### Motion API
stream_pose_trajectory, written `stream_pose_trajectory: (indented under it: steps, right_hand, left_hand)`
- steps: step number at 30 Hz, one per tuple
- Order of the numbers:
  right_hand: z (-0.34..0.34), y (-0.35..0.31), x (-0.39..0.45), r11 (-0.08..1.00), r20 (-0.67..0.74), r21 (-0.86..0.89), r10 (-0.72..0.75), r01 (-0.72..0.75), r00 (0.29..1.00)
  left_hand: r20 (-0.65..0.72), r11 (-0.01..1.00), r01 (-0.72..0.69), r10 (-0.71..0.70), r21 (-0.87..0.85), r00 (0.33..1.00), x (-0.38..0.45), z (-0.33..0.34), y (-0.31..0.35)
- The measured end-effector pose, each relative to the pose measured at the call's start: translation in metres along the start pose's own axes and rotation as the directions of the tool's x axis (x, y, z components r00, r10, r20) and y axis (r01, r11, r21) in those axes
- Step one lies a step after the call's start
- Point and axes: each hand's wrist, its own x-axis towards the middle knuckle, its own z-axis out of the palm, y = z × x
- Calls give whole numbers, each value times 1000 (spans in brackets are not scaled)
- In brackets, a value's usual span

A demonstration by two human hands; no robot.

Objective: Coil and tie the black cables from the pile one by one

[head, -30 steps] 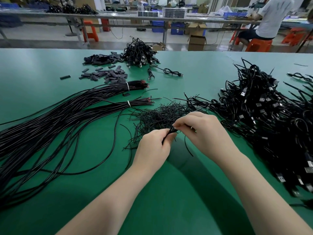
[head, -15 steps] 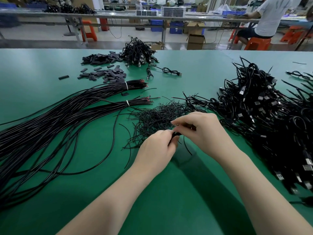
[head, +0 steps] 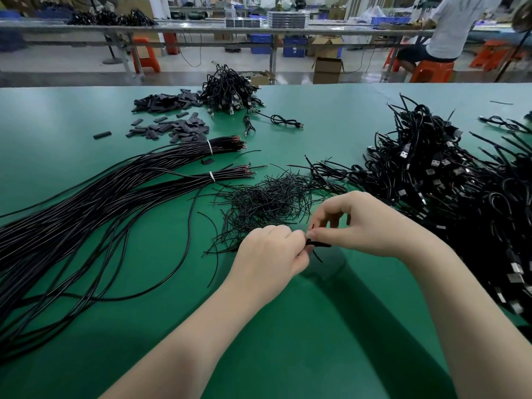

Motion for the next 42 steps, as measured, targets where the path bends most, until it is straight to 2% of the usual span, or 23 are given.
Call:
stream_pose_trajectory:
  steps: [3,6,8,10,12,15,16,18,19,20,22,23,25,30,34,37,42]
  right_hand:
    - [-11,7,-5,978,162,174,84,-112,983]
    - [-17,22,-16,866,334,425,120,-263,935]
    - [-13,33,-21,717,421,596,105,-362,901]
    - [-7,39,-22,549,448,735,49,-398,893]
    - [0,42,-18,407,431,827,-17,-388,902]
    - [17,38,-10,237,389,897,-24,-373,921]
    - [24,35,-6,234,362,906,3,-353,932]
    - [39,28,3,300,244,918,91,-261,965]
    - [45,24,7,360,140,916,133,-180,981]
    - [50,19,11,458,18,884,165,-93,986]
    - [55,10,16,677,-186,735,162,28,969]
    - [58,6,18,748,-247,662,147,56,958]
    - [62,1,20,814,-311,577,138,71,941]
    - [65,-3,19,860,-278,508,115,44,954]
    - [68,-8,21,851,-268,524,190,-22,944]
    - [67,-7,19,911,-300,412,139,-4,944]
    - [59,-3,18,898,-234,440,95,19,968]
  left_hand:
    - [-19,989,-145,144,-18,989,1,0,0]
    - [-14,954,-261,262,-147,965,1,-1,3]
    - [-21,932,-234,238,-278,971,0,0,10]
    - [9,854,-90,110,-512,994,0,1,17]
    - [86,680,84,-31,-728,996,0,1,19]
    - [233,341,285,-186,-896,954,2,-1,18]
    - [286,191,332,-234,-924,929,3,0,17]
    - [394,-160,361,-307,-919,866,6,2,13]
    - [436,-289,346,-356,-893,826,8,3,10]
    - [463,-360,325,-421,-875,780,10,5,6]
    - [452,-354,292,-558,-888,696,12,8,-1]
    - [427,-318,288,-608,-903,669,13,9,-4]
    - [375,-238,293,-666,-926,644,13,10,-6]
    - [283,-86,312,-687,-946,670,11,10,-8]
    - [292,-73,327,-655,-942,696,11,9,-5]
    - [311,-47,364,-629,-930,713,9,9,-1]
    - [305,-51,353,-631,-934,714,9,8,0]
